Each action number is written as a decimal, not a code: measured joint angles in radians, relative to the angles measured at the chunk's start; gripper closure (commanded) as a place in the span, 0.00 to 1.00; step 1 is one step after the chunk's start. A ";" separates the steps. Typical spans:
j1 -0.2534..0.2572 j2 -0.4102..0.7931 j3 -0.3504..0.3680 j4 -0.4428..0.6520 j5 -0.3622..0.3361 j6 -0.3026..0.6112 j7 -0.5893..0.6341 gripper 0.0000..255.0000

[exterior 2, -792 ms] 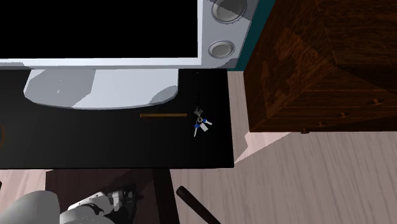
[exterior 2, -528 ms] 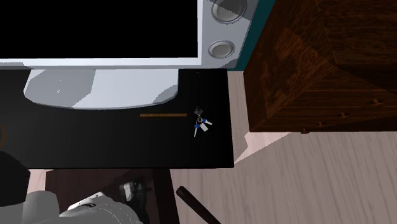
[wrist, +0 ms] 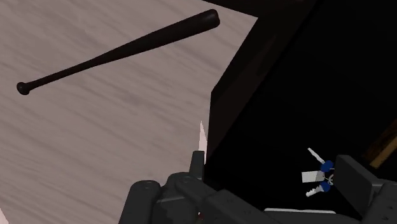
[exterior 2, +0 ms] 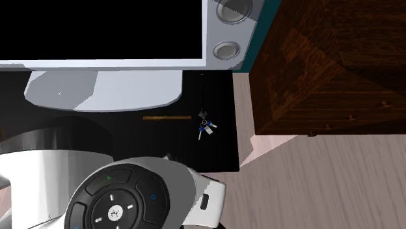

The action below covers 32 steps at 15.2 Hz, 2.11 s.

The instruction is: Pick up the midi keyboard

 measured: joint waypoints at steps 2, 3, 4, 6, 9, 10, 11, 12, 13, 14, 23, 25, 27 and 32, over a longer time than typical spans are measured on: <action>0.024 0.047 0.008 0.006 0.010 0.044 -0.040 0.00; 0.034 0.071 0.010 0.016 0.014 0.059 -0.064 0.00; 0.045 0.102 0.012 0.028 0.018 0.079 -0.087 0.00; 0.065 0.163 0.018 0.045 0.026 0.125 -0.134 0.00; 0.097 0.250 0.036 0.082 0.039 0.180 -0.194 0.00; 0.106 0.273 0.042 0.100 0.043 0.185 -0.215 0.00; 0.116 0.300 0.047 0.110 0.046 0.203 -0.237 0.00; 0.125 0.325 0.054 0.114 0.049 0.225 -0.257 0.00; 0.135 0.354 0.061 0.127 0.052 0.242 -0.277 0.00; 0.143 0.380 0.068 0.143 0.055 0.253 -0.298 0.00; 0.218 0.613 0.142 0.291 0.056 0.344 -0.468 0.00; 0.230 0.649 0.156 0.306 0.053 0.366 -0.494 0.00; 0.234 0.669 0.159 0.306 0.050 0.385 -0.500 0.00; 0.237 0.707 0.159 0.288 0.045 0.440 -0.502 0.00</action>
